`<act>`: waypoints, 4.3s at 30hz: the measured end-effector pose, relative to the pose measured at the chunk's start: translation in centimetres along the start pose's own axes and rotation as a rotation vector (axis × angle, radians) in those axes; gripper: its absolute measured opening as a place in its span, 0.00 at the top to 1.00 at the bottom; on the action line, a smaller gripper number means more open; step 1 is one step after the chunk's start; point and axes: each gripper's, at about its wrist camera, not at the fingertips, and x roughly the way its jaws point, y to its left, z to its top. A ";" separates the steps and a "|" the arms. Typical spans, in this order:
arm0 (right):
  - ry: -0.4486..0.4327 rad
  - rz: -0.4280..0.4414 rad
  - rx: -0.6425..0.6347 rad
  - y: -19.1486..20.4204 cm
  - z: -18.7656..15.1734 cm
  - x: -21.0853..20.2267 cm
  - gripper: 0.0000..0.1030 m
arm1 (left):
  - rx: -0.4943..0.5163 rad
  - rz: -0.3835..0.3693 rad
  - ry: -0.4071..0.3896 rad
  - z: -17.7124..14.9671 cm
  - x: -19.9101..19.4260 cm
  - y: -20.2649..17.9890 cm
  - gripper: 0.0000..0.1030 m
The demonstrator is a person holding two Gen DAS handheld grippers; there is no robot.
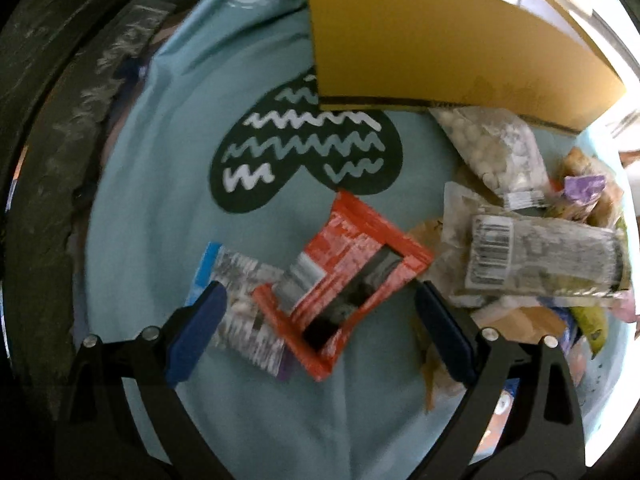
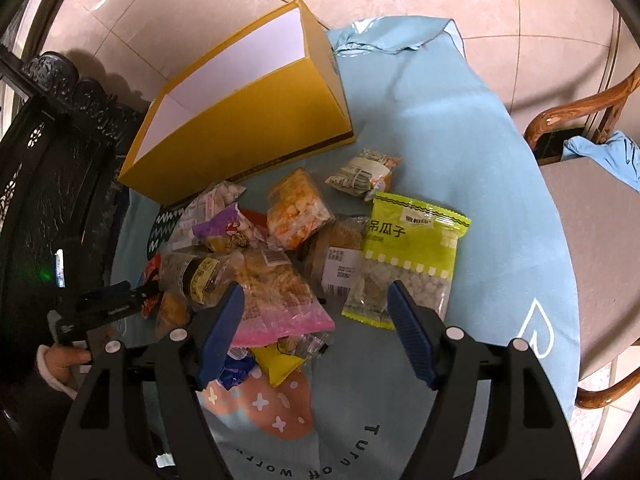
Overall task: Organize snacks
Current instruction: 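Grasp the red-black chocolate bar with the left gripper while the right grasps a clear tube snack, then drop the chocolate bar into the box with the left gripper while the right drops the tube snack, then move both open grippers back over the snack pile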
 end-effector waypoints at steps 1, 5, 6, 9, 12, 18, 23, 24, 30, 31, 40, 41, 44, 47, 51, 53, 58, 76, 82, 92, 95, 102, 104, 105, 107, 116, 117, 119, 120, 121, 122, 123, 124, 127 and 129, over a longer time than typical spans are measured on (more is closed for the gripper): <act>0.004 0.000 0.004 -0.1 0.1 0.1 0.27 | 0.014 -0.002 0.011 0.3 0.7 -0.1 0.14; 0.016 -0.004 0.013 -0.2 0.5 0.7 0.27 | 0.005 -0.021 0.019 1.3 1.6 0.5 0.49; 0.018 -0.007 0.011 -0.2 0.7 0.9 0.27 | -0.007 -0.029 0.020 1.6 1.6 0.9 0.51; 0.024 -0.016 0.009 -0.2 1.1 1.3 0.27 | -0.065 -0.084 0.003 2.0 0.4 1.8 0.56; 0.031 -0.047 -0.034 0.1 1.3 1.6 0.27 | -0.112 -0.119 -0.039 1.9 -1.7 2.6 0.56; 0.067 -0.022 -0.172 2.7 0.6 2.0 0.27 | -0.125 -0.178 -0.063 0.7 -4.6 2.6 0.56; 0.068 0.030 -0.392 8.3 -0.7 2.6 0.27 | -0.111 -0.194 -0.053 -0.4 -5.6 1.8 0.55; 0.064 0.020 -0.443 9.4 -0.9 2.9 0.27 | -0.107 -0.192 -0.051 -0.7 -5.8 1.6 0.55; 0.046 -0.068 -0.807 15.9 -1.6 5.5 0.27 | -0.113 -0.204 -0.045 -1.4 -5.9 1.6 0.55; 0.056 -0.070 -0.835 16.4 -1.5 6.0 0.27 | -0.114 -0.206 -0.046 -1.4 -6.0 1.7 0.55; 0.257 -0.062 -0.936 17.1 -1.2 12.4 0.37 | -0.135 -0.209 -0.038 -1.6 -5.7 2.3 0.55; 0.271 -0.043 -0.936 17.1 -1.3 12.6 0.51 | -0.136 -0.211 -0.036 -1.6 -5.6 2.2 0.55; 0.266 -0.025 -0.937 17.2 -1.8 11.8 0.71 | -0.127 -0.220 -0.031 -1.7 -5.5 1.9 0.55; 0.229 0.023 -0.848 15.9 -1.7 9.5 0.71 | -0.129 -0.231 -0.039 -1.8 -5.7 1.8 0.55; 0.207 0.132 -0.606 12.4 -0.9 6.6 0.71 | -0.109 -0.236 -0.055 -2.1 -6.4 1.3 0.55; 0.205 0.190 -0.500 10.6 -0.9 5.2 0.71 | -0.089 -0.236 -0.069 -2.2 -7.2 0.8 0.55; 0.175 0.289 -0.316 7.8 -1.1 2.4 0.71 | -0.051 -0.245 -0.104 -2.5 -9.1 -0.2 0.55; -0.056 0.446 -0.100 7.0 6.3 -5.2 0.71 | -0.009 -0.283 -0.290 5.0 -15.9 -4.1 0.55; -0.142 0.377 -0.137 9.3 12.7 -4.6 0.70 | -0.016 -0.267 -0.325 11.8 -15.3 -4.9 0.55; -0.170 0.208 -0.134 9.5 20.3 4.7 0.60 | -0.057 -0.209 -0.236 21.1 -7.6 -5.3 0.41; -0.138 0.062 -0.101 8.6 21.1 8.0 0.47 | -0.056 -0.143 -0.224 21.9 -5.6 -5.6 0.02; -0.166 0.100 -0.036 6.3 19.1 6.9 0.37 | 0.033 -0.064 -0.243 19.4 -5.7 -5.1 0.02; -0.184 0.108 -0.053 6.3 17.8 5.4 0.34 | 0.027 -0.068 -0.247 17.8 -6.7 -4.7 0.02; -0.193 0.105 -0.065 6.3 17.1 4.7 0.34 | 0.025 -0.076 -0.249 17.0 -7.1 -4.5 0.02; -0.196 0.102 -0.109 6.7 15.3 3.3 0.34 | 0.025 -0.094 -0.250 14.9 -8.2 -4.1 0.02; -0.108 0.055 -0.212 6.3 4.7 0.0 0.33 | -0.084 -0.138 -0.136 3.0 -8.3 -2.2 0.02; -0.078 0.055 -0.204 6.0 3.4 0.1 0.33 | -0.091 -0.140 -0.108 1.8 -7.8 -2.2 0.02; -0.037 0.055 -0.190 5.7 1.4 0.3 0.33 | -0.088 -0.138 -0.069 -0.1 -6.9 -2.3 0.02; -0.024 0.052 -0.182 5.4 0.5 0.3 0.33 | -0.091 -0.140 -0.051 -1.0 -6.4 -2.5 0.02; -0.011 0.052 -0.170 5.1 -0.4 0.3 0.33 | -0.091 -0.144 -0.038 -1.6 -6.1 -2.5 0.02; -0.002 0.051 -0.164 4.9 -1.0 0.4 0.33 | -0.085 -0.149 -0.021 -2.3 -5.6 -2.9 0.02; 0.005 0.050 -0.160 4.8 -1.5 0.3 0.33 | -0.082 -0.154 -0.011 -2.8 -5.3 -3.1 0.02; 0.007 0.048 -0.160 4.6 -2.0 0.2 0.33 | -0.078 -0.155 0.008 -3.4 -4.9 -3.4 0.02; 0.001 0.040 -0.169 4.5 -3.0 -0.2 0.33 | -0.068 -0.147 0.029 -3.9 -3.9 -4.5 0.02; -0.005 0.041 -0.163 4.4 -3.4 -0.6 0.33 | -0.062 -0.148 0.034 -4.0 -3.5 -5.2 0.02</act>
